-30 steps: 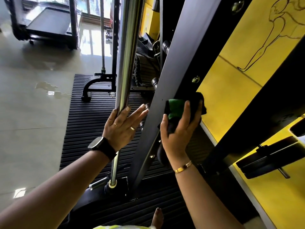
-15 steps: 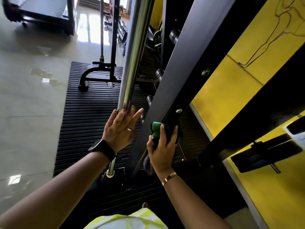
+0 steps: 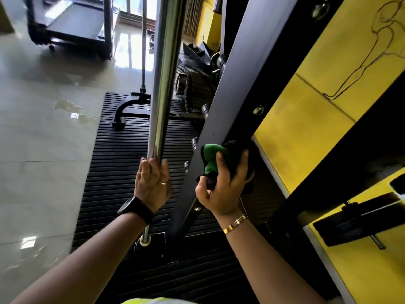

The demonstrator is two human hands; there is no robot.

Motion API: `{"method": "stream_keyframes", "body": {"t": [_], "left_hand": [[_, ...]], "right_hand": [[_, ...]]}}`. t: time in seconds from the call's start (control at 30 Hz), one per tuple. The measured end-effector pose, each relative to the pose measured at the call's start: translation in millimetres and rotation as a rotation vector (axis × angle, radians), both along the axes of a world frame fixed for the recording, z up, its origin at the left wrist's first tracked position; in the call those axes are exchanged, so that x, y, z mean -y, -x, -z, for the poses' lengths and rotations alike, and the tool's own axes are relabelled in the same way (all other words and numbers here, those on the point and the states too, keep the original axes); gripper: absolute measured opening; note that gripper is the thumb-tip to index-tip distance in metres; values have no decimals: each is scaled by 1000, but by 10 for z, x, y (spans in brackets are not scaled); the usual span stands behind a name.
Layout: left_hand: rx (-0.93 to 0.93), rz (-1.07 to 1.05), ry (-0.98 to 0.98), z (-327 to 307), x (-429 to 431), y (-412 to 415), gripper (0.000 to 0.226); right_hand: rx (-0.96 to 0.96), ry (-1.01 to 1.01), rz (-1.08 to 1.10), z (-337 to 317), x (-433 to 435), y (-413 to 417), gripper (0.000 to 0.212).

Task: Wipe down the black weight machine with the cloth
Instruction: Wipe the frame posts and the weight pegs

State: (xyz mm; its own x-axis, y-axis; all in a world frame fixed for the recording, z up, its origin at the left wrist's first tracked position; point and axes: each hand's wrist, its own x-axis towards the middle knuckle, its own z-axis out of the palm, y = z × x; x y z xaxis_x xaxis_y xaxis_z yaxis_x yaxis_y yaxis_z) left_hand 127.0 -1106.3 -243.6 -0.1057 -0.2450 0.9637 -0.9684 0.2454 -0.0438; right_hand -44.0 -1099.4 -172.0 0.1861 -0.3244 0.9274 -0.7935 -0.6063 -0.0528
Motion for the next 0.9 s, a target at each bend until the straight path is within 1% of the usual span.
{"method": "stream_keyframes", "body": {"t": [0.1,0.2,0.23,0.33,0.43,0.53,0.63,0.67,0.77,0.9], "left_hand": [[-62,-26,-24,-4,-9,34,93],[-79,-24,-92,38,-11,43,92],[-78,-43,-101,38,-13,38,89],[-66,-82,-109,94,-1,41,67],[-53,-92,-77,233,11,31,63],[-48,-46,-71,410,27,15,60],[45,-27,-60,453,36,-35,41],[68,-27,-62,503,17,-50,42],[142,-110,-18,637,17,-77,60],[192,-196,-25,743,31,-59,61]], "right_hand": [[-69,33,0,79,35,37,50],[-130,81,-7,165,57,104,50],[-143,94,-12,183,70,114,53],[-149,109,-29,228,104,121,63],[-160,127,-36,308,108,134,63],[-170,127,-79,426,137,151,61],[-151,122,-111,503,187,152,61],[-141,116,-125,539,187,154,61],[-133,103,-123,625,200,152,61],[-113,90,-125,762,224,148,60]]}}
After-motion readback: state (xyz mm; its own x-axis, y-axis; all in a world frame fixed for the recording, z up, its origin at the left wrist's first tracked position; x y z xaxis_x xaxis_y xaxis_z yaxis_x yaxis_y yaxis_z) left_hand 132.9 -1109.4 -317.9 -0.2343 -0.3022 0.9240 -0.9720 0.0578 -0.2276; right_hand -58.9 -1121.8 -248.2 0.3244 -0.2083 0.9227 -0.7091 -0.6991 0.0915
